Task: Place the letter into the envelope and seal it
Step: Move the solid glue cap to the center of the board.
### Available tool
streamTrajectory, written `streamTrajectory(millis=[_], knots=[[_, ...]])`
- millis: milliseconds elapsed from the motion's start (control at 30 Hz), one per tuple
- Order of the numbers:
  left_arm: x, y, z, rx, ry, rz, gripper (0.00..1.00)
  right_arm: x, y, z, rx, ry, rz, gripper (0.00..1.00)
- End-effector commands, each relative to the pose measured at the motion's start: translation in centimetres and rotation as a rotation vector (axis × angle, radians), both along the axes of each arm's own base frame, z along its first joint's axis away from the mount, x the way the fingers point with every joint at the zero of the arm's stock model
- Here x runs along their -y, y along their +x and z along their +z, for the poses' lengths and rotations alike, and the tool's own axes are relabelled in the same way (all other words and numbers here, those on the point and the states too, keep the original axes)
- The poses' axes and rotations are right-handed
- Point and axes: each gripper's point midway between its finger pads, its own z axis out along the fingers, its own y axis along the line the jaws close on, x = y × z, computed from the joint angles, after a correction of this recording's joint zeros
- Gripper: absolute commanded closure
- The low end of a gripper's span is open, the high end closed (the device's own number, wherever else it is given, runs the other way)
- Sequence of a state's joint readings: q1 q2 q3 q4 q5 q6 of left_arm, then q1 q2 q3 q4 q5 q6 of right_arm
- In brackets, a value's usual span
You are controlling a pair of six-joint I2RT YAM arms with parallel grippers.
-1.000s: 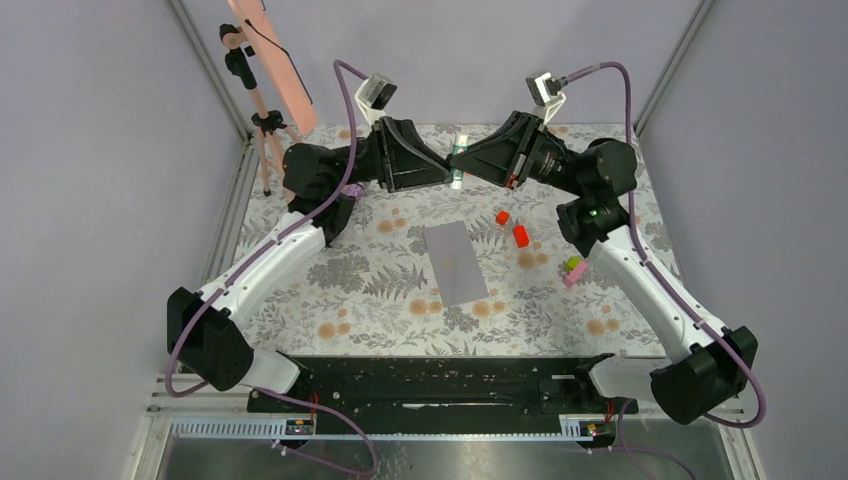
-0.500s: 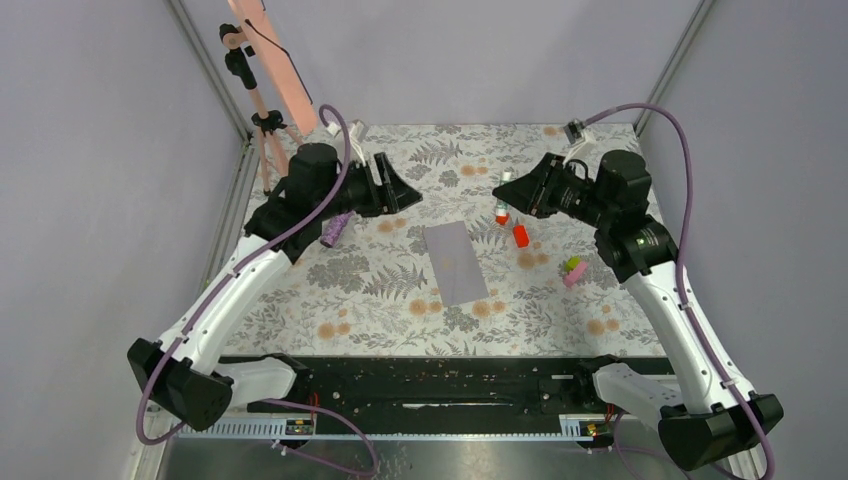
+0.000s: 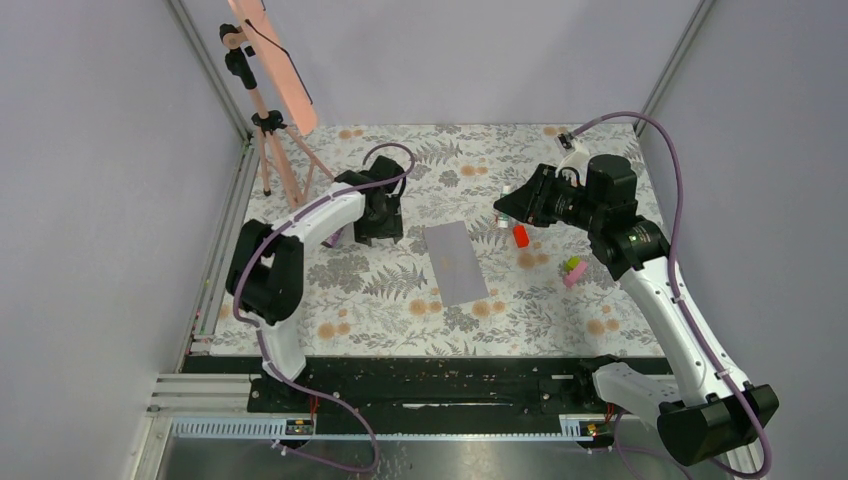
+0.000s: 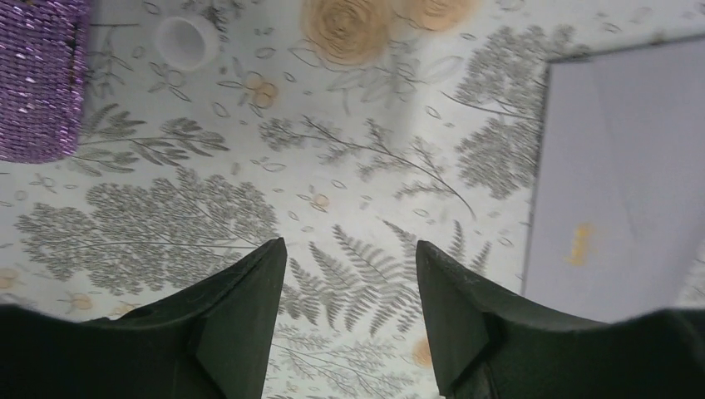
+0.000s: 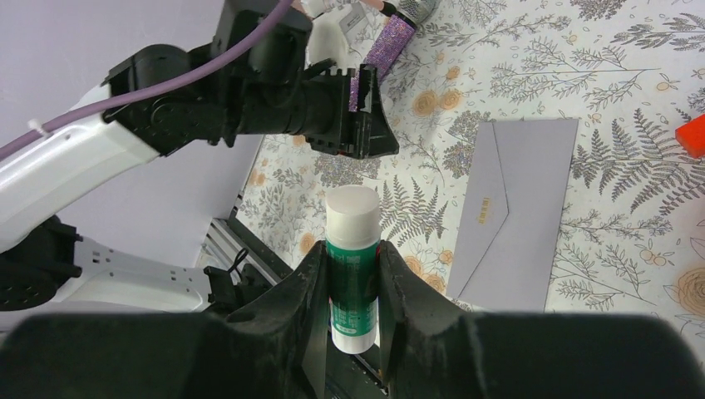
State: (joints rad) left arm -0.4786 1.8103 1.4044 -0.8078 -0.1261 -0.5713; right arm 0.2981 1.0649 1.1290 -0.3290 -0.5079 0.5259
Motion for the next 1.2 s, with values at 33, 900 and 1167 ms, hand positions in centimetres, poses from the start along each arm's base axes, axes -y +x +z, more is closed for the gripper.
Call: streamTrajectory(millis=[33,900,1167], knots=[[-3.5,4.1,1.9,0.104,0.153,0.066,0.42,0.2,-0.2,0.8,0.041,0.002,0.001,1.0],[-6.4,7.6,-3.5,-0.024,0.059,0.109,0.45,-0.3,0.1,0.5,0.019,0.008,0.023,1.0],[-5.7,7.8,-4.6,-0.039,0.025,0.108,0.58,-0.4,0.1,0.6,0.016,0.023,0.025,1.0]])
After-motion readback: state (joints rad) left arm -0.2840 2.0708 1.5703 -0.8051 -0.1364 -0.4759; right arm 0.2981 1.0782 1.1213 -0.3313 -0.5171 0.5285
